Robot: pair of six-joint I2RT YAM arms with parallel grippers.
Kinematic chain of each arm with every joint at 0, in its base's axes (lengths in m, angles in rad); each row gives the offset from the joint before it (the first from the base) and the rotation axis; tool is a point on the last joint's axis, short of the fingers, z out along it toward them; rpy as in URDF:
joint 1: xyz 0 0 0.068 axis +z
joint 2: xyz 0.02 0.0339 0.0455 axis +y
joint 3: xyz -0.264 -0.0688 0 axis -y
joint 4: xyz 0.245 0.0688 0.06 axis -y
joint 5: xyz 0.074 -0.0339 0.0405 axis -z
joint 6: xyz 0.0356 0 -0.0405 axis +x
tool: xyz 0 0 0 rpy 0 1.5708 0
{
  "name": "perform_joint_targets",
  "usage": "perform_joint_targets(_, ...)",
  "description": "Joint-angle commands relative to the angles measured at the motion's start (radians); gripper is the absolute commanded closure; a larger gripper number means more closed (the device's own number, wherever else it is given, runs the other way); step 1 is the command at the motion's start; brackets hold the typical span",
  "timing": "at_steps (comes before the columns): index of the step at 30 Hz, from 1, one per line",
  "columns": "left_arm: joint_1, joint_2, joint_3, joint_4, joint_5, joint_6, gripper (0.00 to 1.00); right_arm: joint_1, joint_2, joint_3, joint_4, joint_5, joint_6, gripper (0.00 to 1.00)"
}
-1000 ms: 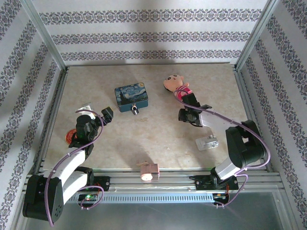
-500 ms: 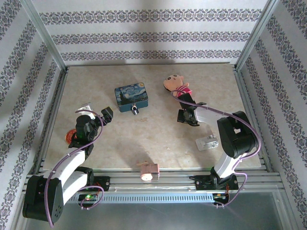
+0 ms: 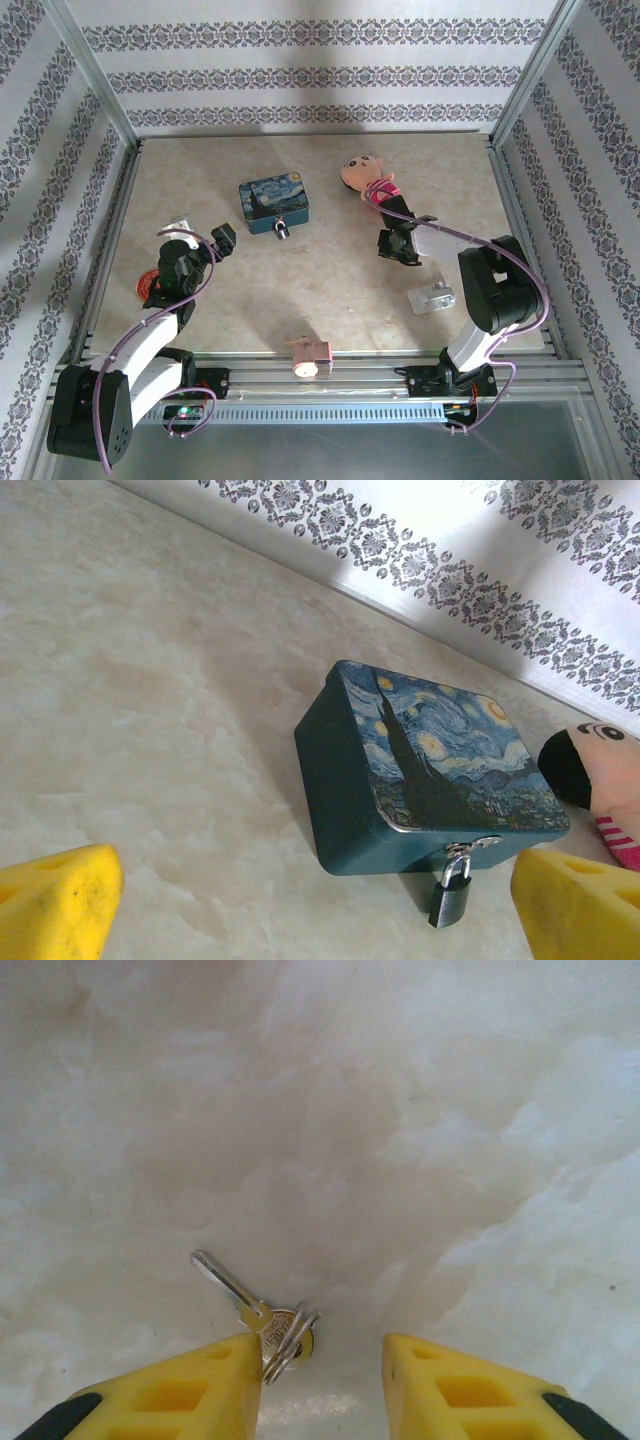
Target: Unlock a padlock with a key
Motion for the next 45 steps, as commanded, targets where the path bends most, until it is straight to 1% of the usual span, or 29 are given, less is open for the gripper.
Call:
perform_joint_targets(1,-0.009,0.005,-0.001,0.01,-0.005,-0.002,0.01,-0.004,-0.031,-0.016,-0.01,0.014,0.026,0.64)
perform_joint_targets(8,-0.009,0.005,-0.001,0.007,0.001,-0.004,0.01,-0.005,0.004,-0.003,0.008,0.018,0.03,0.67)
perform_joint_targets(11,-0.01,0.004,-0.003,0.007,0.002,-0.002,0.01,-0.003,0.019,0.008,0.013,0.025,0.032,0.67)
perform_joint_targets(16,-0.01,0.005,-0.004,0.01,0.001,-0.001,0.01,-0.003,0.036,0.028,0.009,0.031,0.03,0.64)
perform_joint_targets(21,-0.01,0.005,-0.003,0.009,0.003,-0.001,0.01,-0.002,0.042,0.038,-0.004,0.029,0.03,0.65)
perform_joint_targets(23,-0.009,0.005,-0.001,0.008,0.003,-0.003,0.01,-0.002,0.045,0.043,-0.01,0.029,0.028,0.69)
perform_joint_targets(26,-0.009,0.005,0.001,0.003,0.002,-0.01,0.01,-0.002,0.049,0.046,-0.011,0.027,0.025,0.78)
perform_joint_targets(31,-0.01,0.001,0.023,-0.042,-0.01,-0.023,0.01,-0.004,0.047,0.046,-0.013,0.007,0.01,1.0)
perform_joint_targets(37,-0.01,-0.006,0.069,-0.127,-0.003,-0.049,0.01,0.007,-0.003,0.042,-0.016,-0.018,-0.018,1.0)
perform_joint_targets(45,-0.024,-0.002,0.082,-0.132,0.082,-0.156,0.01,0.026,-0.107,0.072,-0.082,-0.046,-0.034,1.0)
